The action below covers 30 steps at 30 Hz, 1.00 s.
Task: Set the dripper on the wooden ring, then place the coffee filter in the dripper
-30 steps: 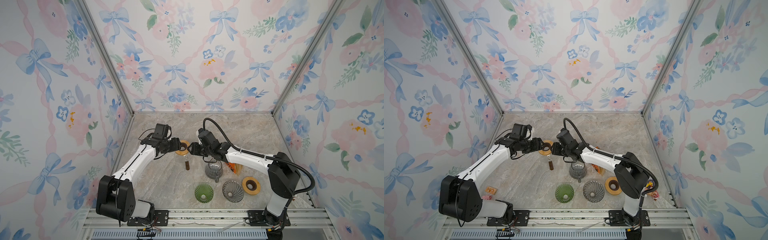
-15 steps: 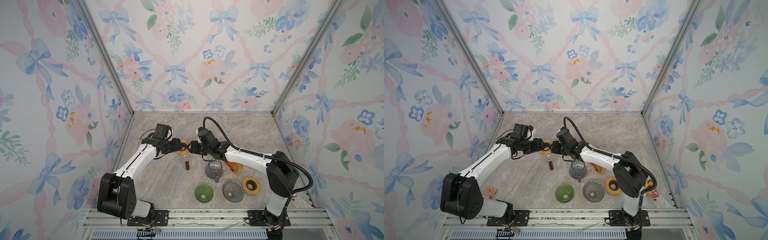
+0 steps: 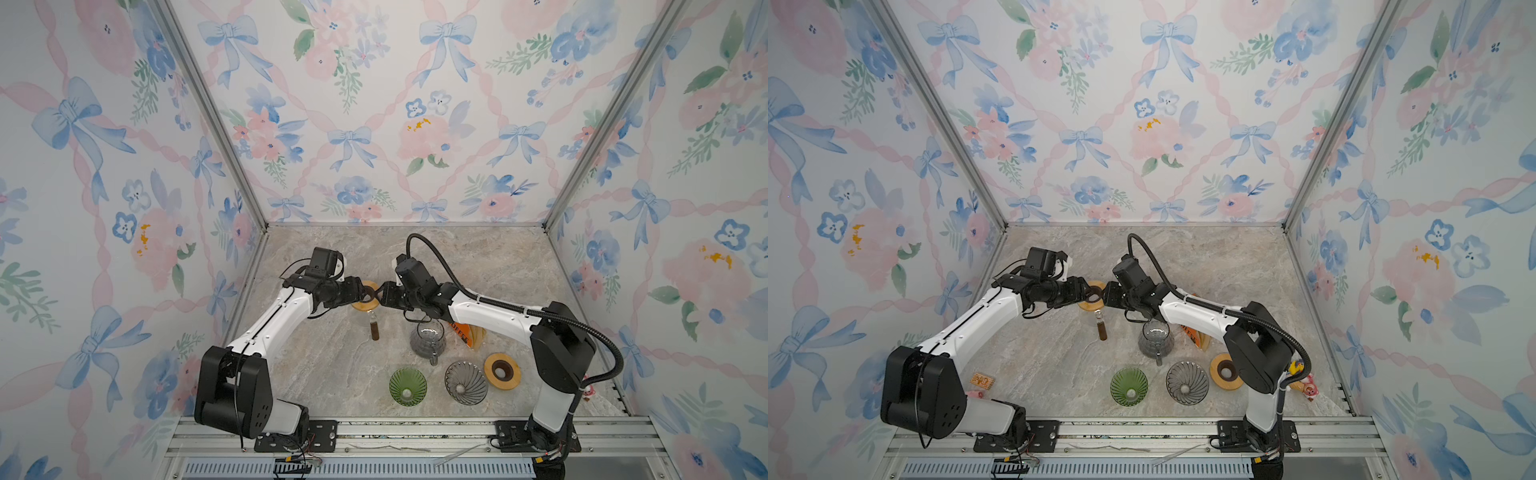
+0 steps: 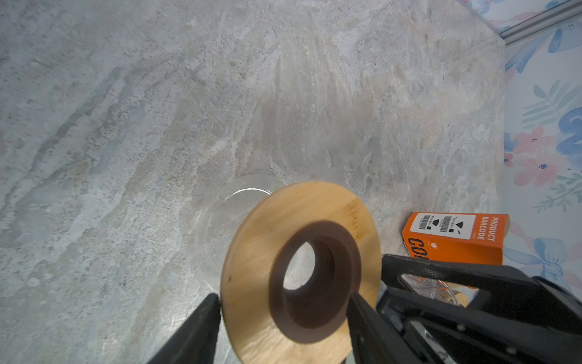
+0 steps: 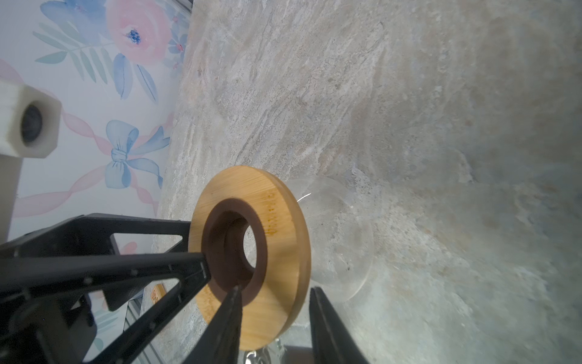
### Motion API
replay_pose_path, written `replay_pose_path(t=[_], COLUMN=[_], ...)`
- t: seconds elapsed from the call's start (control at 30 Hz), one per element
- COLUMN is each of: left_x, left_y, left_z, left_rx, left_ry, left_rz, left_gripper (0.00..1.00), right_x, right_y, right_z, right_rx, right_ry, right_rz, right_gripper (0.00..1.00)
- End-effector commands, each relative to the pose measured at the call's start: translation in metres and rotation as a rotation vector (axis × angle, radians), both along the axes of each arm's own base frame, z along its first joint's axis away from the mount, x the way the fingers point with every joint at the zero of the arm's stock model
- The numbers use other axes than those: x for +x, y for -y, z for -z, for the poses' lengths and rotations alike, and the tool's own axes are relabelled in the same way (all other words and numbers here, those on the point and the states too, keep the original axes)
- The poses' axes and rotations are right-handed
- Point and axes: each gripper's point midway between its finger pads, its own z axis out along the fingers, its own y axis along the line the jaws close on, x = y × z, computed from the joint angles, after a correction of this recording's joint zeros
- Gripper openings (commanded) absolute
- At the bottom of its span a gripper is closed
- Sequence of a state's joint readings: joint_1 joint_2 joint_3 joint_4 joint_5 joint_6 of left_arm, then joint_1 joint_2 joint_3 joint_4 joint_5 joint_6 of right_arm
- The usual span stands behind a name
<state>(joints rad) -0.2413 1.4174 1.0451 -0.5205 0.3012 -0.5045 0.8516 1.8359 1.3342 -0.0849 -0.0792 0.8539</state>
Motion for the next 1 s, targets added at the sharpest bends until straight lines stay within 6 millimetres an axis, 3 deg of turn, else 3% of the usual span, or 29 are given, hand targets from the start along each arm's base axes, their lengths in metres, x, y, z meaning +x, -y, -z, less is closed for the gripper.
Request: replay_pose_path(t=[0.0,0.2,0.4,0.53,0.63,0.73,0.87,0.97], left_x=[0.0,0.002,-0.007,-0.027,-0.044,-0.06,-0.083,-0.092], left_y=[0.001,-0.003,-0.011,-0.006,0.003,0.016,0.035,0.037], left_z=[0.0,-0.005,-0.034,-0.047,-0.056,-0.068,-0.083,-0.091], left_rx=[-0.005,0.011,0.016,-0.008,-0.035,-0.057,-0.101,-0.123], left_ry=[0.005,0.027,0.123,0.181,0.234,0.292,0.388,0.456], left_rz=[0.019,0.001,-0.019,0.039,0.104,0.181,0.285,0.302], left_gripper=[0.66,0.66,0.69,0.71,0.81,0.98,0.98,0.98], right_x=[0.006,0.006,0.0,-0.015,-0.028,-0.043,-0.061,-0.072], right_y=[0.0,0.003,0.017,0.03,0.04,0.044,0.056,0.065], right_z=[0.0,-0.003,-0.018,-0.029,-0.035,-0.039,-0.045,-0.05], right_rx=[0.01,0.007,-0.002,-0.02,-0.03,0.005,-0.079,-0.106], right_ry=[0.001,0.013,0.086,0.145,0.166,0.161,0.198,0.198], right_rz=[0.01,0.017,0.005,-0.019,-0.027,-0.055,-0.078,-0.092], right_gripper=[0.38,0.38,0.39,0.4,0.41,0.43,0.43,0.43])
